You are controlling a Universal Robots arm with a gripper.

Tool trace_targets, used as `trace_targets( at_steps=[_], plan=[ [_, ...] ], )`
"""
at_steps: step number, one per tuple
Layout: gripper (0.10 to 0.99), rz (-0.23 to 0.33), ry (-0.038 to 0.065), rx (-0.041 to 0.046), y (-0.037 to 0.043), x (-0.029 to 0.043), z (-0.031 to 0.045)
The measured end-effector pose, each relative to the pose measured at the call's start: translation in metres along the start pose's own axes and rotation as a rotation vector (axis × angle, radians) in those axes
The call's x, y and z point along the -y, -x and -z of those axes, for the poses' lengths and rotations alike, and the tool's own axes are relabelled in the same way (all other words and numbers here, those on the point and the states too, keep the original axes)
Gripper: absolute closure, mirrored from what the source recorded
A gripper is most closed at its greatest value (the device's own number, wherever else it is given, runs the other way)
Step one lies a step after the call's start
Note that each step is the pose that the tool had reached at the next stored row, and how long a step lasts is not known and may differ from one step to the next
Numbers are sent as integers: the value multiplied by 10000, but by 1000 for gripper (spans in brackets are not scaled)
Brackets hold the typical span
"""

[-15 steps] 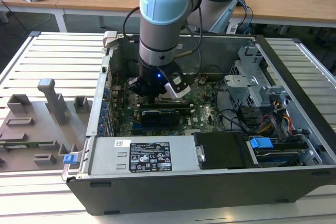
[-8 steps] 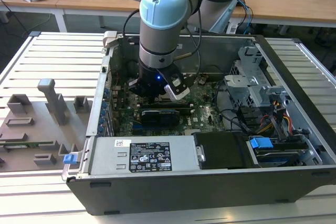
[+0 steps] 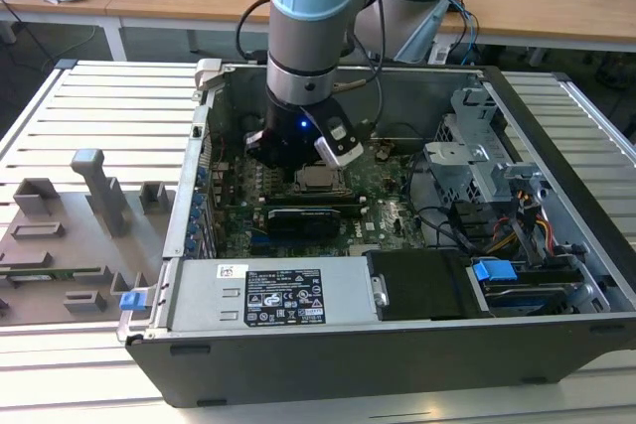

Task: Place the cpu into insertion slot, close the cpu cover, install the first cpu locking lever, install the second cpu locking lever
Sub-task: 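Install the second cpu locking lever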

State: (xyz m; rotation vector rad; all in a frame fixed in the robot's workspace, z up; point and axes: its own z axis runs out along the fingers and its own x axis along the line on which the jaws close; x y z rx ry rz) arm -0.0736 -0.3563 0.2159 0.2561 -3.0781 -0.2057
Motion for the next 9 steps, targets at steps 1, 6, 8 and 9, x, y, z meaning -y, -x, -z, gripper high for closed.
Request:
trace_targets(
  at_steps=[1,6,8,9],
  plan=[
    [980,-11,-163,-37,11,-21,-3],
    [980,-93,-1446,-341,136,-172,-21],
    [980,-101,-1461,-428,227,-205,-25],
    [980,-101,-1459,-463,263,-211,-26]
  ],
)
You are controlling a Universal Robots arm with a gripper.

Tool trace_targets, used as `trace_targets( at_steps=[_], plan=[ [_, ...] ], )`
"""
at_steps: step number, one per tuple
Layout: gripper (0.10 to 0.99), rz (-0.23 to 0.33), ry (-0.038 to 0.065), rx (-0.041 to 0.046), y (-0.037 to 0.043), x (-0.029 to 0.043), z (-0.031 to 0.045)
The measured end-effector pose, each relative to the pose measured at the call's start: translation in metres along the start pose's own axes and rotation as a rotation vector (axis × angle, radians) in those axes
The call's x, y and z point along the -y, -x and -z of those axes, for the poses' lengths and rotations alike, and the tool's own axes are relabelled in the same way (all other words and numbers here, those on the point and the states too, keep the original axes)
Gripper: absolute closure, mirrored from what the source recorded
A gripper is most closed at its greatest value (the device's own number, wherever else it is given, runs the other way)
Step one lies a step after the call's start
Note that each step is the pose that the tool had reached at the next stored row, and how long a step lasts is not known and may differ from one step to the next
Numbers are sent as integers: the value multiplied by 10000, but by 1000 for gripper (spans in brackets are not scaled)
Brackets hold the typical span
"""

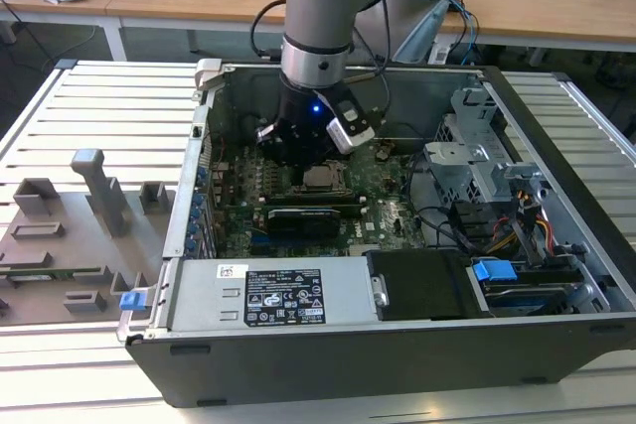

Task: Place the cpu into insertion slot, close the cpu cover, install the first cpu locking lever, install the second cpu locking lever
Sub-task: 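Install the second cpu locking lever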

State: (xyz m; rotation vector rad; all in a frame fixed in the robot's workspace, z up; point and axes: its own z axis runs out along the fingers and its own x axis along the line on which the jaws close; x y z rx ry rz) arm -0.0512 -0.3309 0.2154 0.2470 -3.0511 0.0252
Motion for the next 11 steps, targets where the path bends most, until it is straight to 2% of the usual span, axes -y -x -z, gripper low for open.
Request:
trace_targets(
  at_steps=[2,4,5,7,8,9,11],
  plan=[
    [980,1,9,-106,107,-14,4],
    [980,2,13,-238,268,-22,12],
    [980,3,7,-273,316,-25,16],
    [980,-3,-45,-292,332,-31,46],
    [980,-3,-54,-293,324,-31,154],
    [980,-4,-59,-293,320,-30,206],
    [980,-4,-60,-293,319,-30,209]
  ],
)
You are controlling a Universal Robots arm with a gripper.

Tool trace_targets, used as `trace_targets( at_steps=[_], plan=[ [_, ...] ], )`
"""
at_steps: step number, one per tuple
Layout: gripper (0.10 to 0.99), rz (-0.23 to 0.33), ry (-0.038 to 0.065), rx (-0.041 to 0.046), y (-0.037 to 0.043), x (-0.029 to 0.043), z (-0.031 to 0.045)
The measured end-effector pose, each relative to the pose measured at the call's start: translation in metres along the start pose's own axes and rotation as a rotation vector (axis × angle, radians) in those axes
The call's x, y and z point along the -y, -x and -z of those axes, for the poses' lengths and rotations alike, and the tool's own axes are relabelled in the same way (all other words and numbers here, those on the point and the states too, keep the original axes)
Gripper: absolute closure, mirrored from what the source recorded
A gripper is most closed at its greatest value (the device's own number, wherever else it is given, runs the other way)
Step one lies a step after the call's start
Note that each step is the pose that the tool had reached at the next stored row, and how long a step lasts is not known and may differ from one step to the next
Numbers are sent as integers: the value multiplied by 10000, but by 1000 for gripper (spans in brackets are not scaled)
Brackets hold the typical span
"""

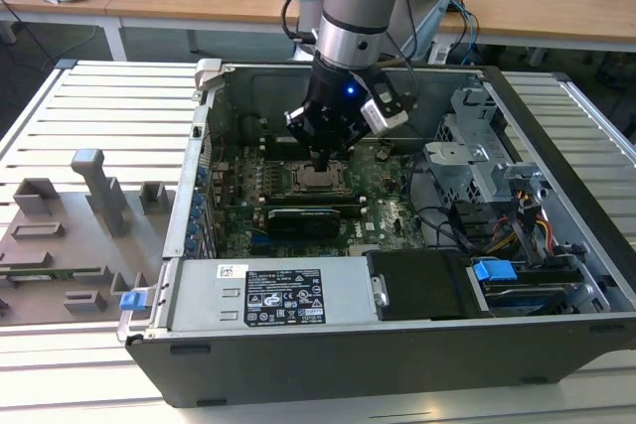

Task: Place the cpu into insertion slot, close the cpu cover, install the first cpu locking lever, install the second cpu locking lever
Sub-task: 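Install the second cpu locking lever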

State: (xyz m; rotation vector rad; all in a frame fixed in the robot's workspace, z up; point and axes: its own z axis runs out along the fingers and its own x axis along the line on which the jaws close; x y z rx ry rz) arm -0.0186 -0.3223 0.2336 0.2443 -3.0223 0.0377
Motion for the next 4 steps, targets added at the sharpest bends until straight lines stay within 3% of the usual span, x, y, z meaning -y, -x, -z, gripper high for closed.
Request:
trace_targets(
  at_steps=[4],
  plan=[
    [980,-1,-3,-1,0,0,1]
  ],
)
